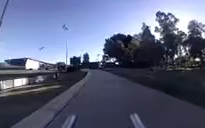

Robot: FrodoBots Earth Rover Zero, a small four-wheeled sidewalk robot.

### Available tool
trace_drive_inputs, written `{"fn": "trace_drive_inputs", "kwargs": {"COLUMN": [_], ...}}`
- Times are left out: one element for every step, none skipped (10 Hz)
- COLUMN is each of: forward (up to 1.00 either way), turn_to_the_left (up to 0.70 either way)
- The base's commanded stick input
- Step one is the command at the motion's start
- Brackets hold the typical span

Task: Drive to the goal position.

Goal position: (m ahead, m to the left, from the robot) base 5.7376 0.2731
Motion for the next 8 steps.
{"fn": "trace_drive_inputs", "kwargs": {"forward": [1.00, 1.00, 1.00, 1.00, 1.00, 1.00, 1.00, 1.00], "turn_to_the_left": [0.00, 0.00, 0.00, 0.00, 0.00, -0.27, -0.27, -0.27]}}
